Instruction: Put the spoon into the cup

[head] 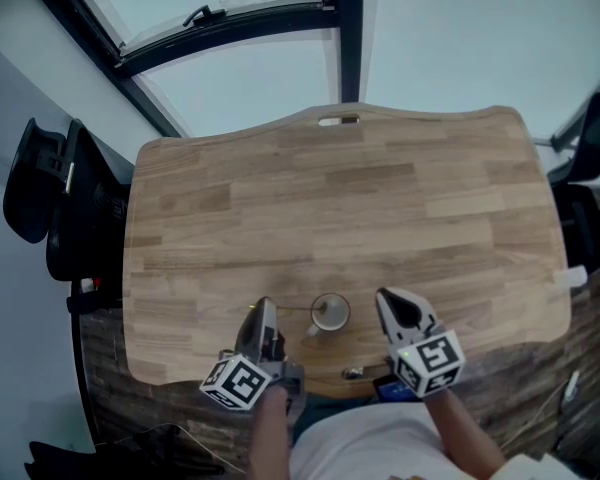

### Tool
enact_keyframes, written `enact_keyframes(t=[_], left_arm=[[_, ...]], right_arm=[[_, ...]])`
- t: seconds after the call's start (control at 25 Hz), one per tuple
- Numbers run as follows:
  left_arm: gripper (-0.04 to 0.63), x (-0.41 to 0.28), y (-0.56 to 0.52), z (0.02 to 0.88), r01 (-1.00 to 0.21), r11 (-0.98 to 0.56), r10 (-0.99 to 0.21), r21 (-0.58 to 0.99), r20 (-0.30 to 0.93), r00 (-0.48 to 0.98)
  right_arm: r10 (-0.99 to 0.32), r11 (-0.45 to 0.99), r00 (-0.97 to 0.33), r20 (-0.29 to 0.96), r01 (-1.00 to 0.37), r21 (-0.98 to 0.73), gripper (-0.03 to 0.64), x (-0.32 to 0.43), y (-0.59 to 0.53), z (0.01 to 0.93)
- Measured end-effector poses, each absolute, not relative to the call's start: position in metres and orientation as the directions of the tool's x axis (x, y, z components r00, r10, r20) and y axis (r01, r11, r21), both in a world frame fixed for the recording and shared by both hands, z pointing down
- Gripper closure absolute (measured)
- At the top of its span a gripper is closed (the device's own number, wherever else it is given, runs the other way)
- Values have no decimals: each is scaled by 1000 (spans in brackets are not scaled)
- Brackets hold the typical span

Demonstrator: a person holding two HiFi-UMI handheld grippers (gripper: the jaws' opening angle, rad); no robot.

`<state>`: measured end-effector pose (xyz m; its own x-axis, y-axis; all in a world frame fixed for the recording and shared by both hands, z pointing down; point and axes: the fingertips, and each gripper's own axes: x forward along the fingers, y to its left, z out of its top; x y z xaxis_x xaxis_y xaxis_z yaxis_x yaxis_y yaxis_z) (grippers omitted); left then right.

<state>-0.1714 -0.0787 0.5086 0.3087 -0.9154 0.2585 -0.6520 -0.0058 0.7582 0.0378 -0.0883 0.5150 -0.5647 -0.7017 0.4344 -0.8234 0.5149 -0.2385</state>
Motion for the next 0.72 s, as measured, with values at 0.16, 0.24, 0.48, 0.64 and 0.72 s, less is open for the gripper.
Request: enact_keyframes(t=[0.16, 0.24, 0.48, 0.64, 0.72], left_arm=[[592, -170, -79, 511, -651, -7, -913, 759, 260, 314], [592, -169, -79, 511, -647, -4, -912, 762, 262, 315], [592, -168, -80, 515, -655, -15, -906, 756, 266, 328], [592, -166, -82, 514, -645, -7, -906, 764, 268, 327], [592, -167, -81, 517, -652, -15, -904, 758, 269, 333]], right_arm=[[-705, 513, -564, 431, -824, -240, 620, 39, -90, 515], [-707, 512, -563, 429, -825, -240, 620, 40, -91, 514], [-707, 505, -559, 433, -828, -245, 620, 41, -91, 516], [-707, 504, -559, 434, -828, -245, 620, 42, -93, 517], [-704, 506, -561, 436, -826, -248, 620, 41, -92, 518]])
